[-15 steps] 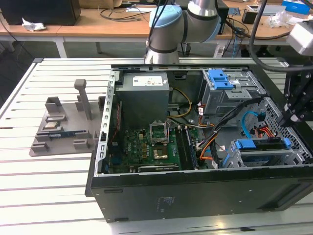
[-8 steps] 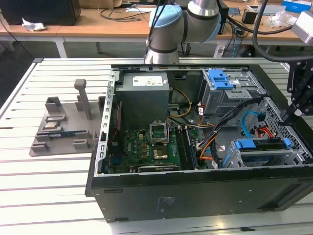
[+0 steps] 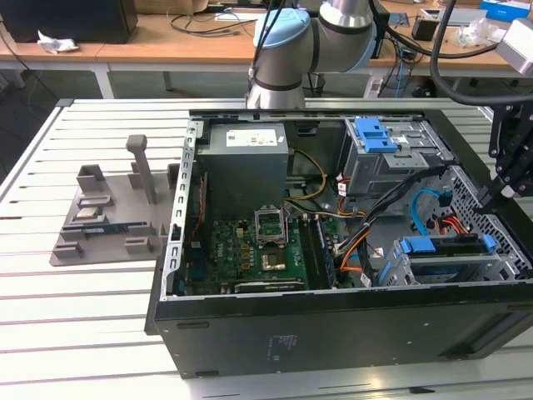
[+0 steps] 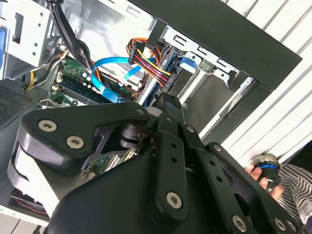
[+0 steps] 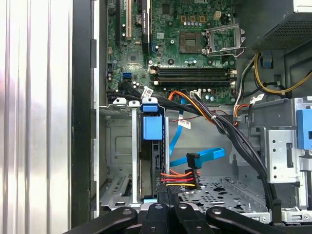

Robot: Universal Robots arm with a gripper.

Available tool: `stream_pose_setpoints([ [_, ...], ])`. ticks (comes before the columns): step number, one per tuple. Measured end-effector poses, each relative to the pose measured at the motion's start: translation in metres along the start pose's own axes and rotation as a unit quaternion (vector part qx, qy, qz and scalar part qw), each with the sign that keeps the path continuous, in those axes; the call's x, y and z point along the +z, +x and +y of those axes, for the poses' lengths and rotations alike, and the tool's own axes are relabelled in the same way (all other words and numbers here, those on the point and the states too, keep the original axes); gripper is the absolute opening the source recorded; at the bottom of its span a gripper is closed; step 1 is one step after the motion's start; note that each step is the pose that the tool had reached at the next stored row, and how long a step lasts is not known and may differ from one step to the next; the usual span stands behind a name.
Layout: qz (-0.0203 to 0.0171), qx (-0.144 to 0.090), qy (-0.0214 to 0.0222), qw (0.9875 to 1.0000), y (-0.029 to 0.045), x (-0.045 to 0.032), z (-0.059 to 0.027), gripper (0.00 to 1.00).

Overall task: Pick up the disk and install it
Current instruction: 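Insert the second disk wire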

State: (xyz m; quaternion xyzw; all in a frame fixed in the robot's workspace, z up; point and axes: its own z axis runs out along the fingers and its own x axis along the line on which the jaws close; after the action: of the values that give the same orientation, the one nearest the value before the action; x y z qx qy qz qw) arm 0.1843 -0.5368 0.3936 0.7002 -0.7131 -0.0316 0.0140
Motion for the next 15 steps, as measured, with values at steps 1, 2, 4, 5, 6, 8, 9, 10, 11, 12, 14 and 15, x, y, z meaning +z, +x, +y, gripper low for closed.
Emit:
stream_pose_setpoints([
  [1,0.0000,0.000,0.0000,1.0000,0.0000,0.0000,0.0000,0.17],
  [2,0.0000,0.000,0.0000,1.0000,0.0000,0.0000,0.0000,0.24],
  [4,-0.0001,0.000,0.0000,1.0000,0.0000,0.0000,0.0000,0.30],
  [5,-0.0001,0.000,0.0000,1.0000,0.0000,0.0000,0.0000,0.30],
  [6,-0.0001,0.000,0.0000,1.0000,0.0000,0.0000,0.0000,0.30],
  [8,0.0001,0.000,0.0000,1.0000,-0.0002,-0.0002,0.0003,0.30],
  [9,-0.0001,0.000,0.0000,1.0000,-0.0027,-0.0002,0.0015,0.30],
  [10,-0.0001,0.000,0.0000,1.0000,-0.0060,-0.0001,0.0029,0.30],
  [11,-0.0001,0.000,0.0000,1.0000,-0.0082,0.0001,0.0042,0.30],
  [12,-0.0001,0.000,0.0000,1.0000,-0.0093,0.0002,0.0052,0.30],
  [14,-0.0001,0.000,0.0000,1.0000,-0.0121,0.0004,0.0074,0.30],
  [15,-0.0001,0.000,0.0000,1.0000,-0.0130,0.0005,0.0084,0.30],
])
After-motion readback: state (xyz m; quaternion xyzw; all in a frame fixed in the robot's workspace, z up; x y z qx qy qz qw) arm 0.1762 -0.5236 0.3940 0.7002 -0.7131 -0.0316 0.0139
